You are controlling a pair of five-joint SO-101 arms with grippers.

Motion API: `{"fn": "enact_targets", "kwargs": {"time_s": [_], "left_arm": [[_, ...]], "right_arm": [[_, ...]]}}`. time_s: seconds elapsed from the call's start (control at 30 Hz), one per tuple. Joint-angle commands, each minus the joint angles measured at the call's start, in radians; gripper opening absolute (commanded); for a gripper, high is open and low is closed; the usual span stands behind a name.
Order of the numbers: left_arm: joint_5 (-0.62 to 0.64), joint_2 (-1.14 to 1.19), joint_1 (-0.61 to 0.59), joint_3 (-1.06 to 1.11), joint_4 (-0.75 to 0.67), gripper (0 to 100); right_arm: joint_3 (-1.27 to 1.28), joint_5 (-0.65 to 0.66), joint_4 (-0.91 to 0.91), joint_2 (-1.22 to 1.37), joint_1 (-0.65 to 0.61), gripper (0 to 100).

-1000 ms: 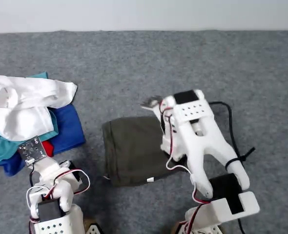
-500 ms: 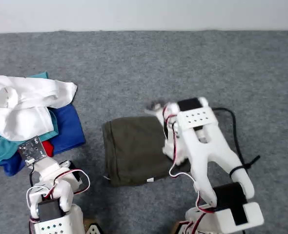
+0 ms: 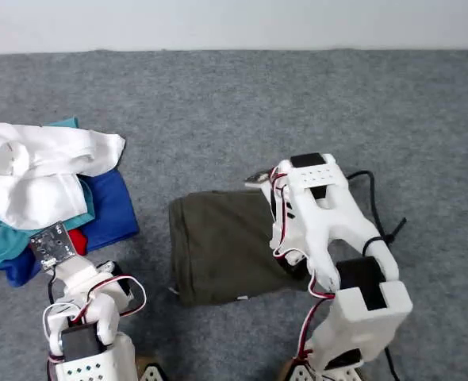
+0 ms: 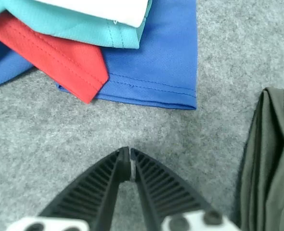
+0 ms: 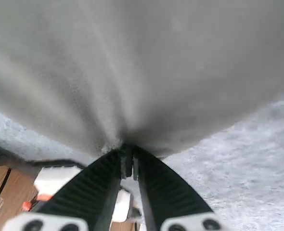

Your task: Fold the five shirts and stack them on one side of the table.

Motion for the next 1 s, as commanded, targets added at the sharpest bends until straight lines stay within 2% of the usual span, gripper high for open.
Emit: {"fn": "enact_targets", "kwargs": {"time_s": [0.0, 0.2, 0.5, 0.67, 0.8, 0.97], "left_arm": [[0.009, -0.012, 0.003, -0.004, 0.005, 2], [0.009, -0.012, 0.003, -0.004, 0.005, 2], [0.009, -0.012, 0.003, -0.004, 0.005, 2], [0.009, -0.012, 0.003, -0.004, 0.005, 2], [0.009, -0.012, 0.003, -0.004, 0.005, 2], [0.009, -0.012, 0.003, -0.004, 0.005, 2]], "right_arm": [[-0.068, 0.003, 0.033, -0.025, 0.007, 0.9], [-0.341, 0.003, 0.050, -0.102, 0.007, 1.1], [-0.417, 0.009, -0.291, 0.065, 0.022, 0.9], [-0.423, 0.011, -0.409, 0.280, 0.125, 0.9], [-0.503, 0.011, -0.363, 0.363, 0.189, 0.9], [-0.660, 0.005, -0.191, 0.364, 0.128, 0.9]]}}
